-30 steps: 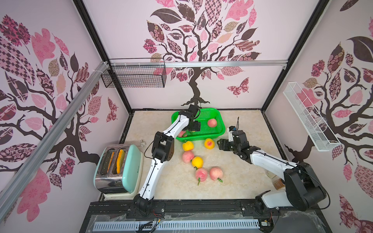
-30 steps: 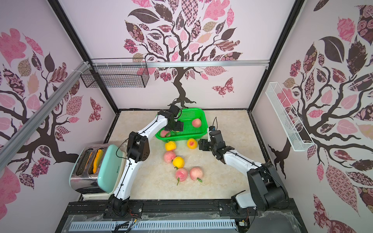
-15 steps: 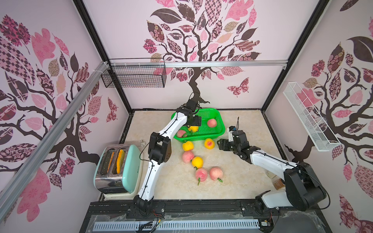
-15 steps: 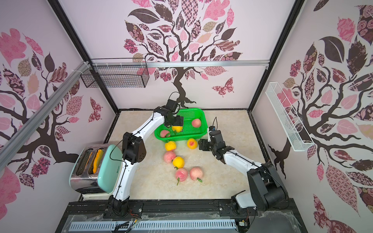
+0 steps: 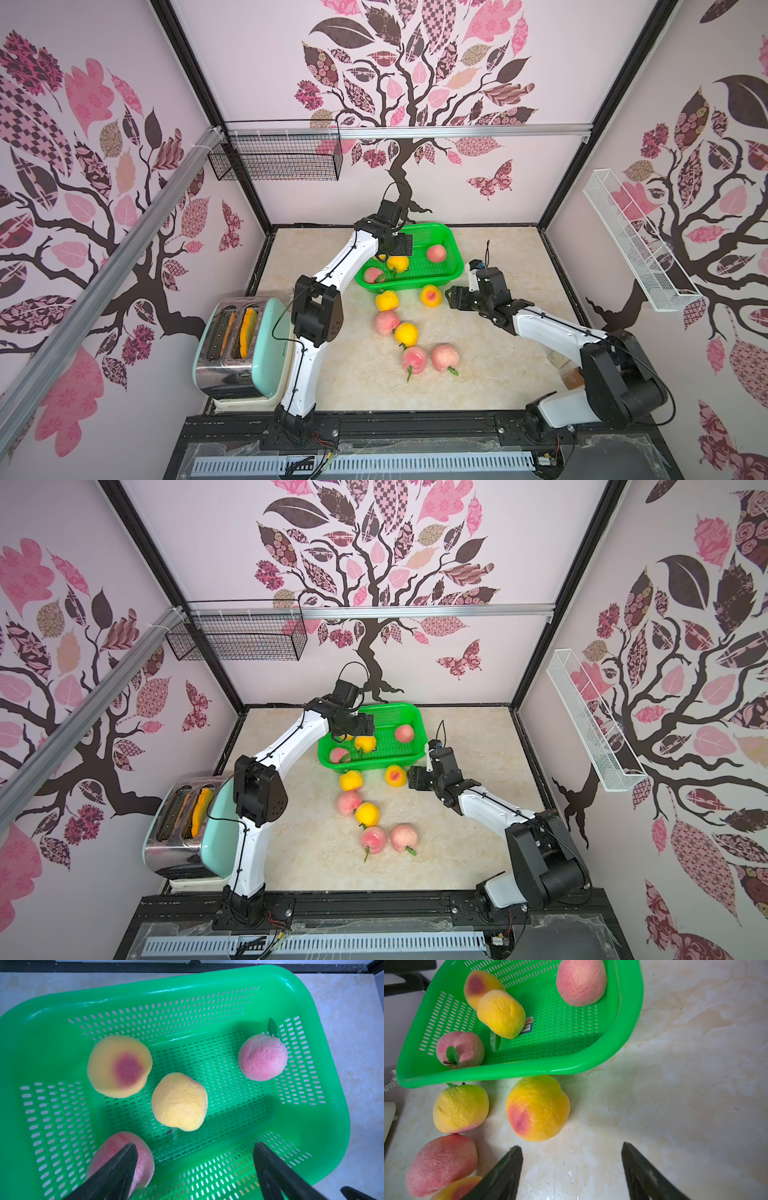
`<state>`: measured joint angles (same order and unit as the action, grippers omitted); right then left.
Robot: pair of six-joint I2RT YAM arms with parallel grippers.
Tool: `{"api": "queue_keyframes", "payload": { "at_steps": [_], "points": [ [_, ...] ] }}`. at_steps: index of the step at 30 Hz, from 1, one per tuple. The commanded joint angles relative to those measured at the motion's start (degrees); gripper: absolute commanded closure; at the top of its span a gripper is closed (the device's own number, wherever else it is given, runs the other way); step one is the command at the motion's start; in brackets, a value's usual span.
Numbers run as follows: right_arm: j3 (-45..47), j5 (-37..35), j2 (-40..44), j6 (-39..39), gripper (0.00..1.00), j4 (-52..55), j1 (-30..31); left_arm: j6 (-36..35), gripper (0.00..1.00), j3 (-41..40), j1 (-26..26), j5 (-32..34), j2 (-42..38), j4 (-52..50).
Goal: Put the peaches into the basket
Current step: Place the peach in the basket, then pick up the peach from the center of the board.
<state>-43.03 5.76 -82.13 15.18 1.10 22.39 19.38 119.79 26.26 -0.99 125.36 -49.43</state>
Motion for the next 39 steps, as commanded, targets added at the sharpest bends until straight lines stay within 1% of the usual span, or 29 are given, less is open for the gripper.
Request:
{"api": "queue_keyframes", "payload": {
  "at_steps": [1,2,3,7,13,17,20,27,30,34,39],
  "points": [
    [-2.0,0.4,0.1,-0.7,0.22,0.5,0.5,0.1,0.09,-5.9,-0.2,-0.3,-5.7,2.8],
    [-2.0,0.4,0.0,-0.7,0.22,0.5,0.5,0.1,0.09,-8.0,-0.4,0.1,-7.3,3.2],
    [-2.0,0.5,0.0,-0.6,0.22,0.6,0.5,0.4,0.09,-12.2,-0.7,0.0,-9.4,4.1],
    [-2.1,1.0,-0.5,-0.5,0.22,0.4,0.5,1.4,0.09,-24.4,-3.2,-2.5,-18.1,9.2],
    [-2.3,1.3,-1.3,-0.5,0.22,0.2,0.6,2.2,0.09,-37.8,-8.1,-4.2,-28.4,13.4],
    [-2.5,1.5,-1.9,-0.5,0.22,0.2,0.8,3.2,0.10,-45.9,-9.6,-3.6,-33.5,16.5],
    [-2.5,1.5,-2.2,-0.5,0.22,0.1,0.9,4.4,0.09,-50.2,-9.7,-3.2,-35.8,18.1],
    [-2.5,1.0,-3.7,-0.4,0.22,-0.6,1.2,7.9,0.10,-58.1,-10.0,-3.2,-39.9,22.4],
    [-2.7,0.8,-4.1,-0.7,0.23,-0.4,1.2,9.4,0.10,-61.1,-10.4,-2.2,-41.8,23.8],
    [-2.6,0.5,-3.9,-0.9,0.23,-0.2,1.2,11.4,0.10,-65.5,-11.3,-2.5,-45.2,26.6],
    [-3.3,1.0,-2.0,-1.4,0.23,2.7,1.5,13.0,0.09,-70.0,-12.7,-3.4,-48.5,29.6]
  ]
}}
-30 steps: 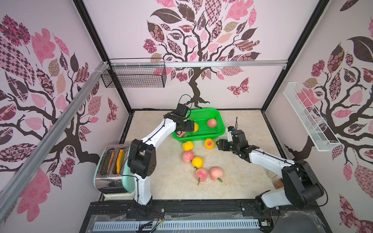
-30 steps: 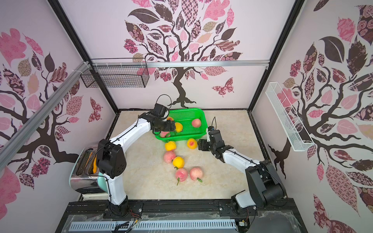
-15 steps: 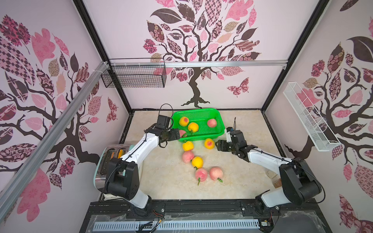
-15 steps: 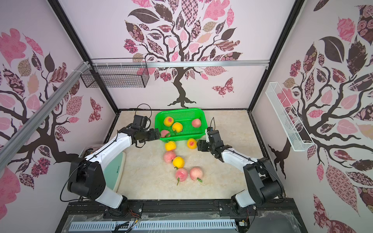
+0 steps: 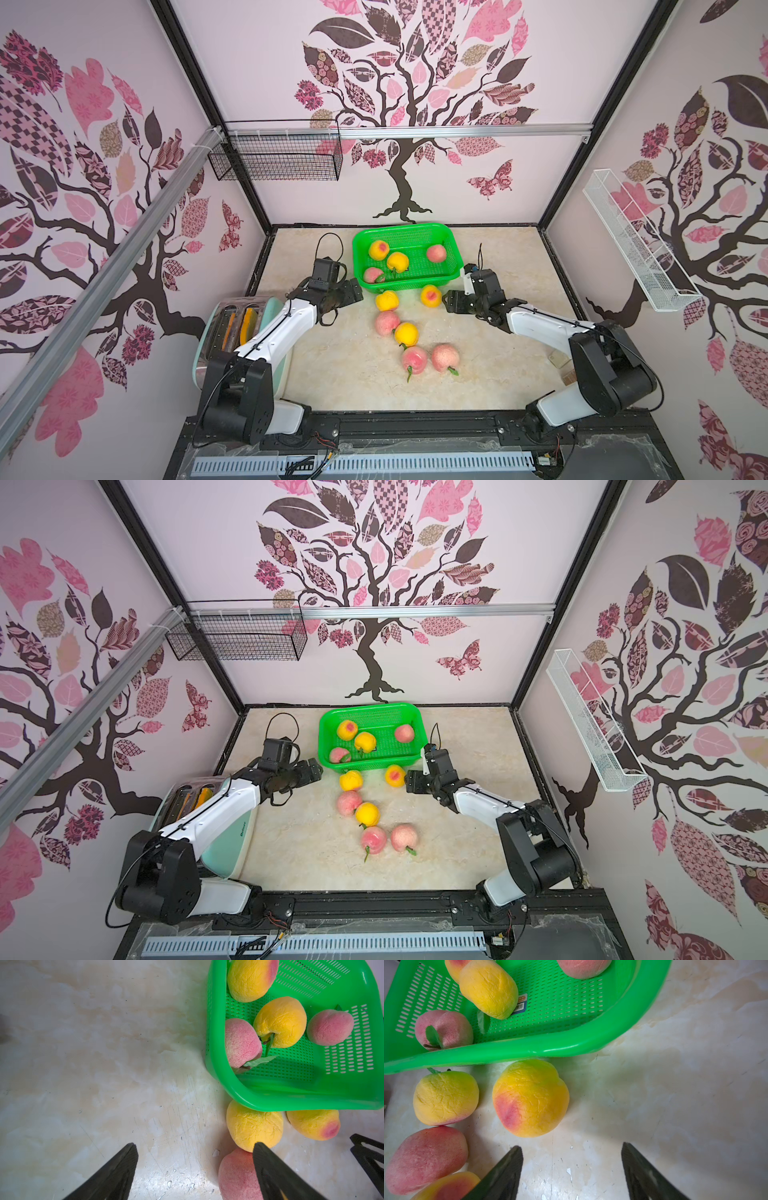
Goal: Put the peaches into the basket
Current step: Pick up the peach from the center of the board.
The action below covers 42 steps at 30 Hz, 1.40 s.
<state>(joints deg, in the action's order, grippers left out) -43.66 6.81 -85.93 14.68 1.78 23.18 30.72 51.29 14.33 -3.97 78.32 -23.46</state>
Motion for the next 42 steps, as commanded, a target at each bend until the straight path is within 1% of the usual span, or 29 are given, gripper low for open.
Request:
{"api": "queue_keyframes", "payload": {
  "at_steps": [1,4,8,12,16,19,22,26,28,32,35,37,42],
  "points": [
    [-2.6,0.1,2.7,-0.9,0.23,3.6,0.8,1.8,0.10,-2.1,-1.1,-0.9,-1.6,4.3],
    [-2.5,0.9,5.0,-1.0,0.23,10.1,0.9,1.3,0.10,-2.9,-1.6,-1.5,-1.4,5.2],
    [-2.5,3.7,8.8,-1.1,0.22,19.9,0.9,0.3,0.10,-4.1,-2.0,-1.4,-1.4,7.0],
    [-1.9,6.9,14.0,-0.3,0.22,27.9,0.9,1.2,0.10,-5.4,-2.2,-2.3,-2.0,8.5],
    [-3.5,7.7,15.8,-1.5,0.22,36.9,0.8,2.2,0.10,-6.8,-2.3,-2.8,-1.9,9.8],
    [-4.2,11.5,16.2,-0.7,0.22,40.6,0.9,2.2,0.10,-7.8,-2.3,-2.3,-2.1,10.5],
    [-3.5,14.4,17.5,1.6,0.22,41.9,1.5,1.7,0.10,-8.3,-2.3,-1.7,-2.4,10.4],
    [-3.0,15.4,17.6,3.3,0.22,43.4,5.2,1.2,0.10,-8.4,-2.3,-1.0,-2.5,10.5],
    [-3.8,14.6,16.2,2.8,0.22,44.9,8.7,1.1,0.10,-8.3,-2.2,-1.0,-1.9,10.9],
    [-5.9,8.9,13.6,2.3,0.22,47.5,15.2,1.7,0.10,-7.5,-2.3,-1.4,-0.3,11.6],
    [-7.5,1.1,11.4,2.8,0.22,49.2,19.5,2.0,0.10,-7.3,-2.2,-1.9,0.4,12.5],
    [-8.6,-1.2,9.9,2.7,0.22,50.1,20.8,1.9,0.10,-7.0,-2.2,-2.1,0.8,12.6],
    [-8.7,-0.8,8.9,3.4,0.22,48.0,21.8,1.5,0.10,-7.0,-2.3,-2.0,0.8,12.0]
  ]
}}
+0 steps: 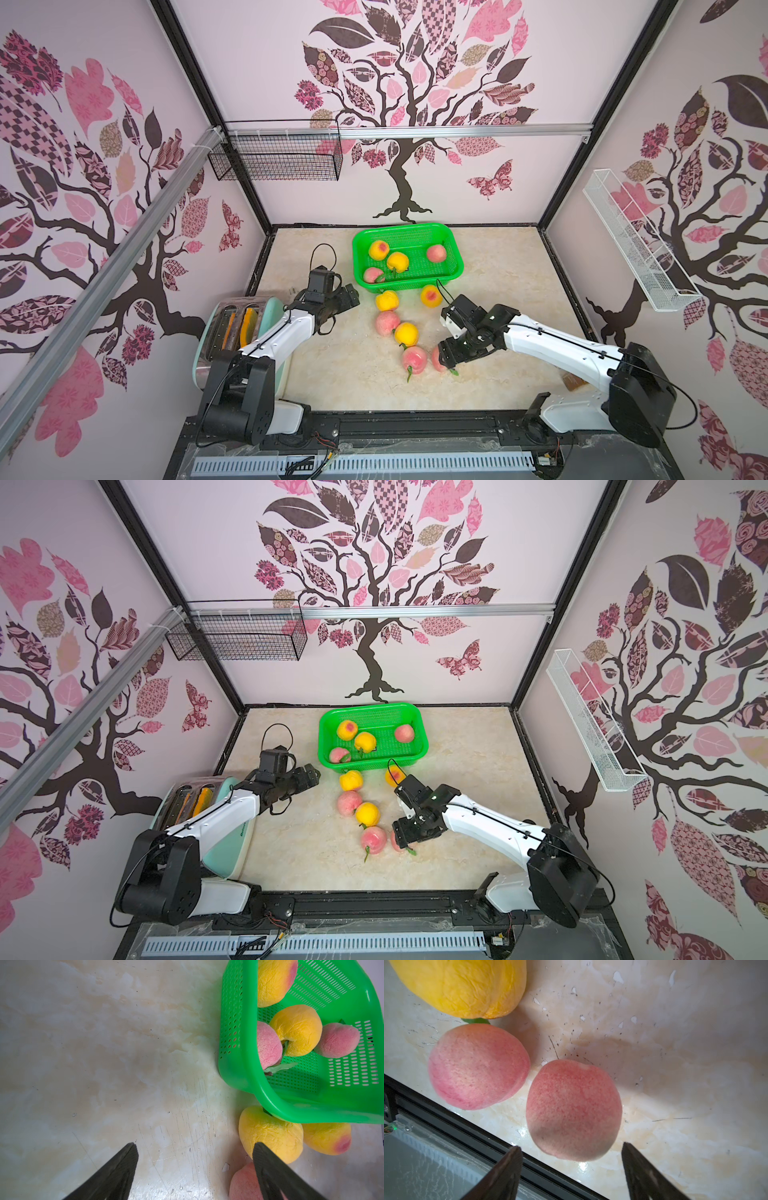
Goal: Put the peaches into the basket
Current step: Pick up the peach from the center of the board.
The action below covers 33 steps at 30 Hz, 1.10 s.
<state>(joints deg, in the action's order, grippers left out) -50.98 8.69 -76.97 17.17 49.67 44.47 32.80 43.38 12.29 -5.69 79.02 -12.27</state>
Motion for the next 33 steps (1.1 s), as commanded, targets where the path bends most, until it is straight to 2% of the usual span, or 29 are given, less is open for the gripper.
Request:
{"api": "queue_keyframes", "payload": {
  "at_steps": [1,6,14,23,33],
  "points": [
    [-1.3,-2.9,-0.3,1.0,0.22,-0.4,0.6,-0.6,0.10,0.9,-0.3,-0.1,0.1,0.9],
    [-1.8,-3.9,-2.6,0.7,0.22,-0.7,0.7,-0.8,0.10,1.0,-0.3,0.1,0.0,0.7],
    [-2.0,-1.7,-3.9,1.4,0.21,-3.7,1.5,-1.1,0.10,1.5,-0.3,0.6,0.3,0.4],
    [-2.8,-7.6,-6.6,0.2,0.20,-4.5,1.8,-1.0,0.10,1.8,-0.3,-1.0,1.4,0.4],
    [-5.2,-8.0,-7.6,-1.3,0.17,-4.4,1.8,0.1,0.10,-0.1,-0.3,-0.9,-0.1,1.5]
  ]
}}
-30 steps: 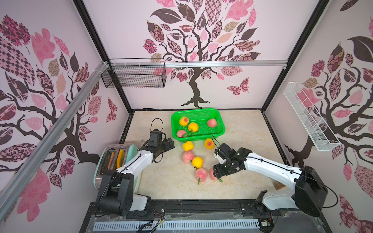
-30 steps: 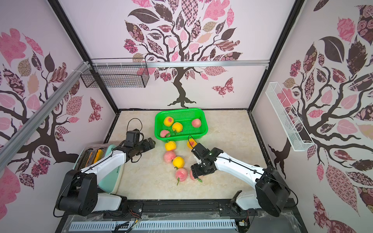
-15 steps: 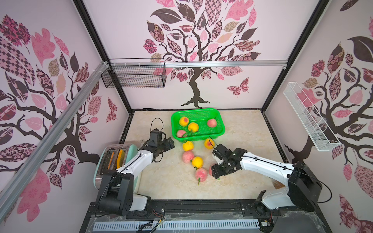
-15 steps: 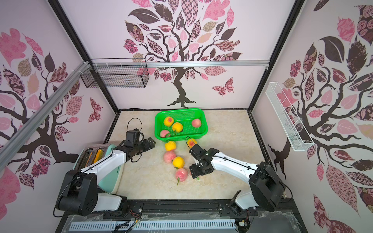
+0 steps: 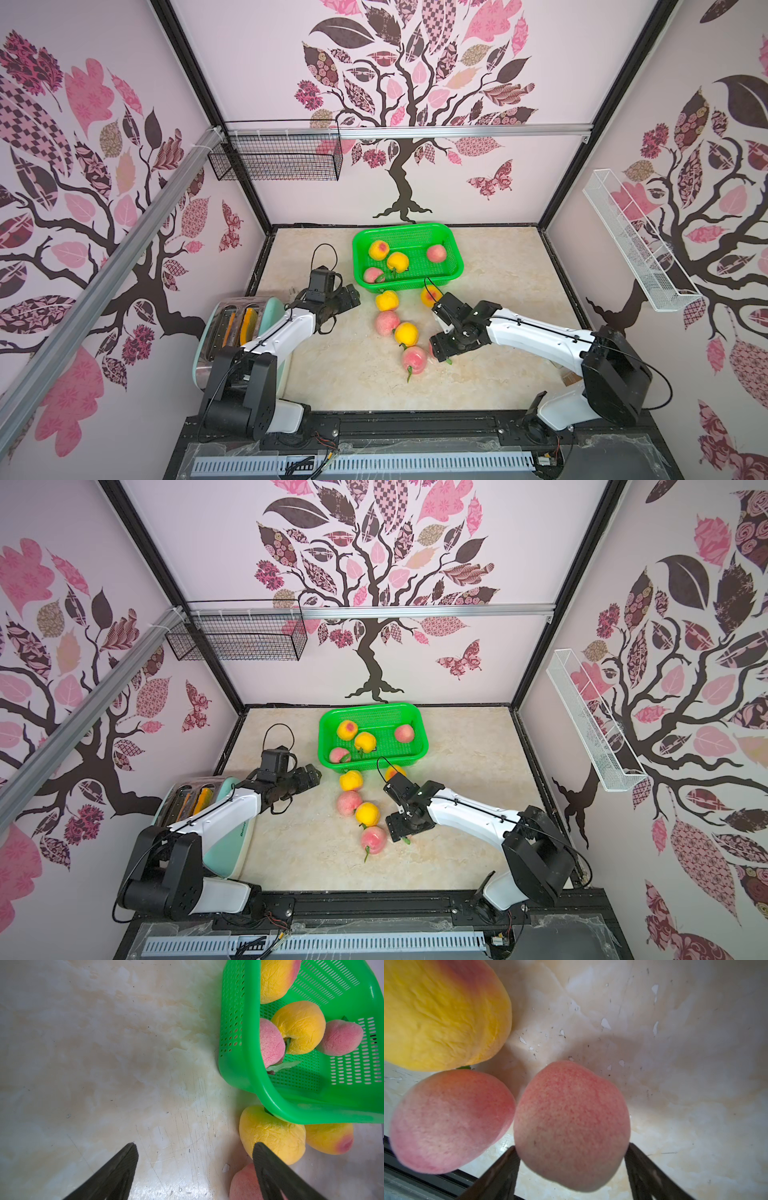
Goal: Put the peaches into the basket
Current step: Pick up the peach from the center of the board.
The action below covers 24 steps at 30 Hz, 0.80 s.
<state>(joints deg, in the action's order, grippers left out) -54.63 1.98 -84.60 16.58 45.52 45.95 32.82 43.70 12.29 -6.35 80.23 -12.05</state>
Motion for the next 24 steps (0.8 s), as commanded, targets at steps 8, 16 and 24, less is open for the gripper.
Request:
{"api": "queue_keyframes", "payload": {
  "at_steps": [8,16,24],
  "points": [
    [-2.2,-1.0,-2.1,-0.5,0.15,-1.9,0.3,-0.6,0.10,0.1,-0.3,-0.2,-1.9,0.3],
    [0.7,0.9,-2.3,-0.6,0.21,-3.1,0.3,-0.6,0.10,-0.5,-0.2,0.8,-3.3,-0.2],
    [-0.4,0.8,-1.8,-1.6,0.35,-3.0,0.3,-0.7,0.10,-0.1,-0.2,0.3,-3.1,-0.4]
  ]
}}
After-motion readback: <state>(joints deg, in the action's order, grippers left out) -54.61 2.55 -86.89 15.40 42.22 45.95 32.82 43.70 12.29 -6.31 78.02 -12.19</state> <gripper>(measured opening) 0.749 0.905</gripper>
